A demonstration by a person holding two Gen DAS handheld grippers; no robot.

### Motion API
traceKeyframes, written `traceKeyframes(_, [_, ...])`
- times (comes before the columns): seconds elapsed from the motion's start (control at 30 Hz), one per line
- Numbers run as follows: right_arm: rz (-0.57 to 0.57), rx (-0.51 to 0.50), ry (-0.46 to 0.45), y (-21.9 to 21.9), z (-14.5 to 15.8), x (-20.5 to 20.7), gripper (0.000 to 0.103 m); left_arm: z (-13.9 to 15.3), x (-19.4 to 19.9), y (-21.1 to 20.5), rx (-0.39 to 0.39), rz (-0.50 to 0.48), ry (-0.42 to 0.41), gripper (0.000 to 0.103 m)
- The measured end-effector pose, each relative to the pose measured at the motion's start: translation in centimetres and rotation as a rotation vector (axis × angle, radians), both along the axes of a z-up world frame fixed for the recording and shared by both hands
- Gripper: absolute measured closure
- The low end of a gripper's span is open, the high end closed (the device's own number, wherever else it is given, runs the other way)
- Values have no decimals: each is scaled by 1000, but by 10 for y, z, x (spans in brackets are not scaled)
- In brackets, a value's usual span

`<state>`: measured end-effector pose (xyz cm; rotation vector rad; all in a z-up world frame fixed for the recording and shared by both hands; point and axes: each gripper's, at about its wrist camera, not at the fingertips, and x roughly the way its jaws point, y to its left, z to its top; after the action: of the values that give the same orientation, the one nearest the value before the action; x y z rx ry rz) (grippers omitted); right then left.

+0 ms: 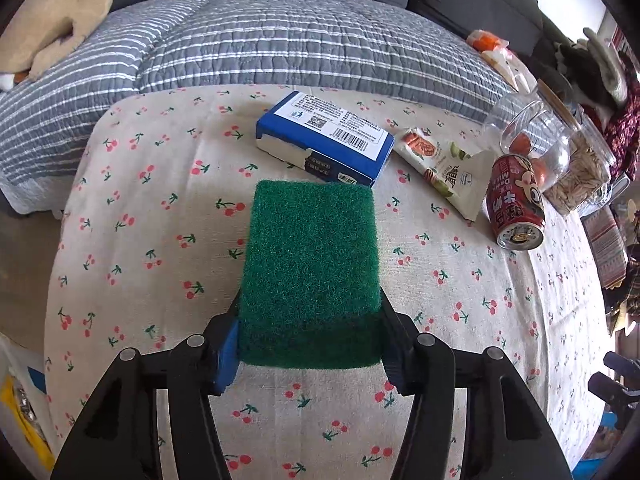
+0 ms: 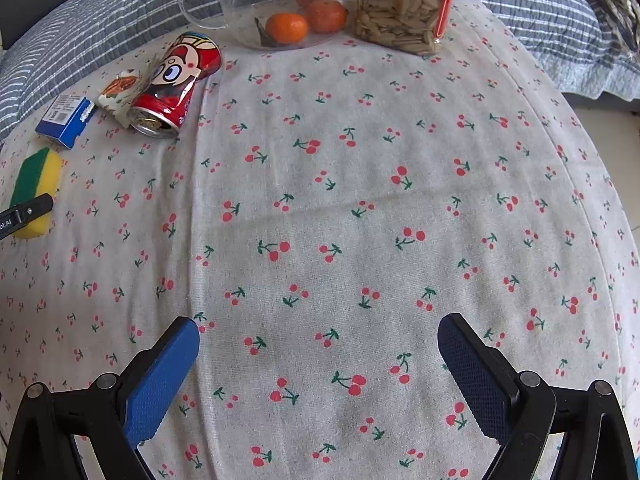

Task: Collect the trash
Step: 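Lift the green sponge with the left gripper while the right grasps the cartoon red can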

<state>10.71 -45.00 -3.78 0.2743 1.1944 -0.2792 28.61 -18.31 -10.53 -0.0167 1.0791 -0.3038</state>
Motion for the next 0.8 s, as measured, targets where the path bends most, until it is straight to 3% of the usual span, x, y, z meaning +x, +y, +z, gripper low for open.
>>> traceKeyframes(0.17, [5,12,-2,11,0,11,4,15,-21,22,-72,12,-7,43])
traceKeyframes(0.33, [7,9,-4,28,-9,17,4,36,-38,44,-81,9,-29,43])
traceKeyframes(0.47, [-14,73,26,35,-23,37,4,43,-42,71,-79,25,-62,43])
traceKeyframes(0.53, [-16,94,0,36,-19,53,4,41,-39,89,-83,73,-50,43])
traceKeyframes(0.63, [8,82,-66,38,-9,83,4,31,-33,114,-147,128,12,43])
traceKeyframes(0.8, [-8,149,-144,35,-11,131,5,28,-28,128,-142,148,21,43])
